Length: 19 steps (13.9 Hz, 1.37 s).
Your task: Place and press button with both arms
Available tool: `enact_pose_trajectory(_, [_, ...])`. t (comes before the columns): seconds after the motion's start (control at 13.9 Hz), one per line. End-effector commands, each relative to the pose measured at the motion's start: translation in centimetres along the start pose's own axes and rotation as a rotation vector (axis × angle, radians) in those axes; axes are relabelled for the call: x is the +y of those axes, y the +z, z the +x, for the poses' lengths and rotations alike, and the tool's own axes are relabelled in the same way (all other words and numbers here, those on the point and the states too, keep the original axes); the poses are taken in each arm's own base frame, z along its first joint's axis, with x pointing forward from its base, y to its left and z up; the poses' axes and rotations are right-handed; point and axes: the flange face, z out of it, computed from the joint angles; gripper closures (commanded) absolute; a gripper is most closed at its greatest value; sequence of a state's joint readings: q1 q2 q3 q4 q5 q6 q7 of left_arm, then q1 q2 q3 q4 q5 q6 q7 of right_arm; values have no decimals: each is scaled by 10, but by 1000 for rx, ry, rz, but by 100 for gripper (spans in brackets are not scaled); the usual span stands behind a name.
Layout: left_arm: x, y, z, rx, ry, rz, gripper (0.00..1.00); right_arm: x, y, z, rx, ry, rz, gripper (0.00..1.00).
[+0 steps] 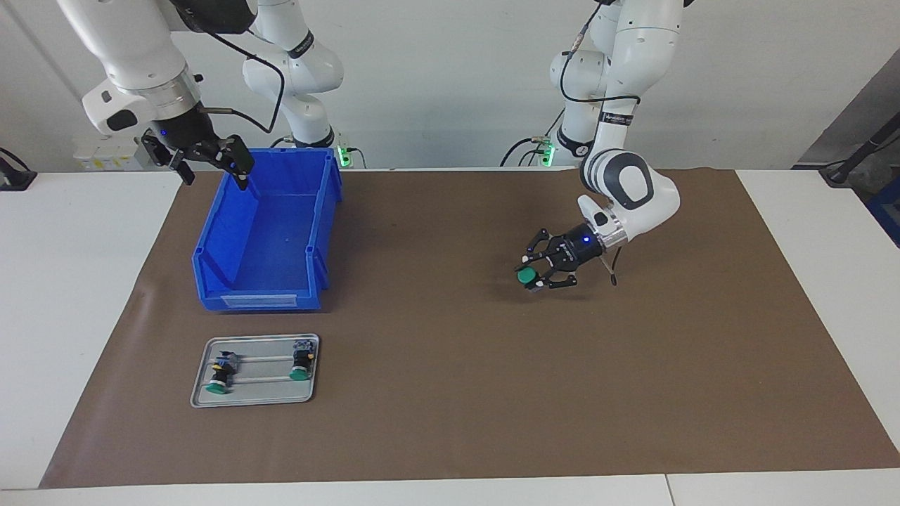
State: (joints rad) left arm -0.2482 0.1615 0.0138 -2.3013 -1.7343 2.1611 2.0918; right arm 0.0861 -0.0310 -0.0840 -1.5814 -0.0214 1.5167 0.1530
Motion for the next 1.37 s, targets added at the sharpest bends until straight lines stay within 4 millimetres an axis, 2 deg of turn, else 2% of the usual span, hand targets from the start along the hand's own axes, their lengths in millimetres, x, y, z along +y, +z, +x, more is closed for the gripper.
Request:
enact_pose_trajectory(0.0, [8,-27,-35,128,23,-35,100,1,1,-2,-10,20,22,0])
enact_pose_trajectory(0.07, [9,-33,-46,162,45,-51,100,1,1,-2,-10,20,22,0])
enact_pose_trajectory(0.36, [14,-31,-52,239,55,-63,100,1,1,-2,-10,20,22,0])
enact_pose_trajectory(0.58, [31,-20,-64,270,85,-52,100,1,3,-2,-13,20,22,0])
enact_pose_trajectory(0.72, [47,-12,-86,285,128,-75,100,1,3,-2,-15,21,21,0])
enact_pose_trajectory(0.86, [52,13,-122,390,159,-92,100,1,2,-2,-13,20,22,0])
enact_pose_trajectory(1.29, [51,16,-119,435,150,-84,100,1,3,-2,-14,20,21,0])
